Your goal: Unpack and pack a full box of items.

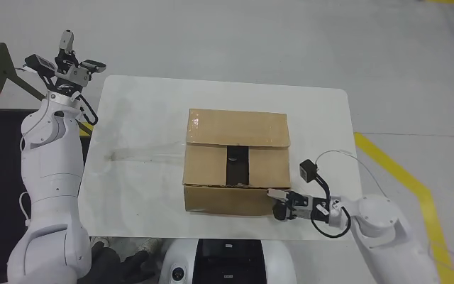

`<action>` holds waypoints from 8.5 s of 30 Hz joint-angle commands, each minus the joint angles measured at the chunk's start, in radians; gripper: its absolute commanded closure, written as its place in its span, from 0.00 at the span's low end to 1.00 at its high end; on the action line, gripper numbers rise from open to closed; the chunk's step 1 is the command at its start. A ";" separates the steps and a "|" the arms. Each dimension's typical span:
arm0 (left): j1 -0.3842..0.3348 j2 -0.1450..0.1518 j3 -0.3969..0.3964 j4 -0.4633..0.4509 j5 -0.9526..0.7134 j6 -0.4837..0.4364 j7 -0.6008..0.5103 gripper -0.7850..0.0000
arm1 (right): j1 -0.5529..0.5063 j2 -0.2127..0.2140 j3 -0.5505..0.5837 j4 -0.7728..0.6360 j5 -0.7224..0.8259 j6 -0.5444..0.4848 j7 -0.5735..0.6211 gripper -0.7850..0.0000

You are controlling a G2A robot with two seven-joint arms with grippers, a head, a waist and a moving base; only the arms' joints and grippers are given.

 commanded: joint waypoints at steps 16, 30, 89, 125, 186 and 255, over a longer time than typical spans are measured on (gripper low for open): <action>0.000 0.000 0.000 0.000 0.000 0.000 0.000 0.00 | -0.055 0.021 0.083 -0.095 0.109 -0.069 0.062 0.00; 0.000 0.000 0.000 0.000 0.000 0.000 0.000 0.00 | -0.084 0.036 0.318 -0.096 0.179 -0.118 -0.065 0.00; 0.068 0.001 0.005 -0.091 -0.043 0.072 -0.037 0.00 | 0.041 0.037 0.356 0.095 0.306 -0.135 -0.150 0.00; 0.287 0.028 0.075 -0.353 -0.224 -0.003 -0.628 0.00 | 0.041 0.037 0.356 0.095 0.306 -0.135 -0.150 0.00; 0.453 0.044 0.266 -0.608 -0.129 0.146 -0.706 0.00 | 0.041 0.037 0.356 0.095 0.306 -0.135 -0.150 0.00; 0.019 -0.003 0.470 -0.326 -0.231 0.088 -0.397 0.00 | 0.041 0.037 0.356 0.095 0.306 -0.135 -0.150 0.00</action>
